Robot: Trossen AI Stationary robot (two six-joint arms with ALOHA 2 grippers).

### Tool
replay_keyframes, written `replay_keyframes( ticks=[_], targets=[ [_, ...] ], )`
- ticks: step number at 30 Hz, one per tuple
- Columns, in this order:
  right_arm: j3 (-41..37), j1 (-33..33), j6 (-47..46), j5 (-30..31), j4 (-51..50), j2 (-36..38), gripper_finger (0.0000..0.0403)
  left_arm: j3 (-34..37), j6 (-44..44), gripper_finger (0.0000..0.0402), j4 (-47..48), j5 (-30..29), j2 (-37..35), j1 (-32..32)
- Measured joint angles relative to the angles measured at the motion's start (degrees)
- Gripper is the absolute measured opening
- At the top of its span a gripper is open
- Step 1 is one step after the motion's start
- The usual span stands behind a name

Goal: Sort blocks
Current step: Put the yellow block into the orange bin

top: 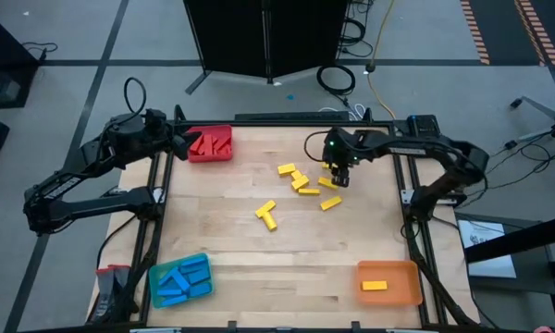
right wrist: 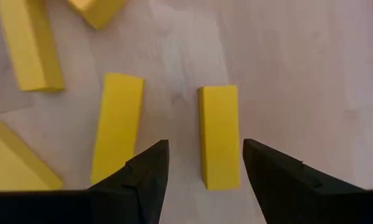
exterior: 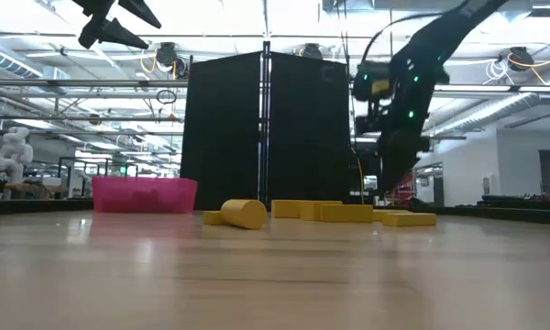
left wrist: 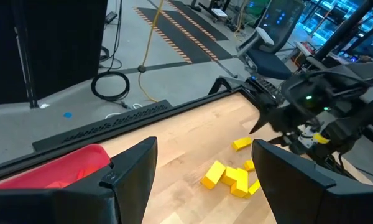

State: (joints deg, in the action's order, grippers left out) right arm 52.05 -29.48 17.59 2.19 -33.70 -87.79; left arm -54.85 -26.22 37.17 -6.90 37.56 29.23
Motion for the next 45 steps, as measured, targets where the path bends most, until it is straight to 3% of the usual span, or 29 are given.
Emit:
replay_keyframes(
  ticks=[13,15,19,27,36,40,45],
  targets=[
    [0.2,-3.8,-0.9,-0.9,3.1,-9.7,0.0199,0.0,0.0,0.0267,3.7,-1.1,0.0,0.0],
    [0.9,-3.7,-1.5,0.4,2.3,-10.0,0.0177,0.0,-0.3,0.0267,4.1,-1.1,0.0,0.0],
    [2.2,-3.7,-1.9,0.5,0.7,-10.7,0.0083,0.0,-0.3,0.0267,4.2,-1.1,0.0,0.0],
    [6.2,-3.0,-4.9,0.6,-5.7,-10.5,0.0081,0.0,-0.2,0.0267,4.2,-1.1,0.0,0.0],
    [17.0,2.5,-8.3,-0.4,-16.8,0.2,0.0081,0.0,0.1,0.0267,4.4,-1.1,0.0,0.0],
    [17.8,9.4,-15.5,-1.0,-19.1,10.1,0.0081,0.0,0.7,0.0267,4.4,-1.1,-0.1,0.0],
    [14.7,22.3,-31.7,5.7,-27.0,22.1,0.0081,0.0,2.6,0.0267,4.3,-1.5,-0.2,0.0]
  ],
)
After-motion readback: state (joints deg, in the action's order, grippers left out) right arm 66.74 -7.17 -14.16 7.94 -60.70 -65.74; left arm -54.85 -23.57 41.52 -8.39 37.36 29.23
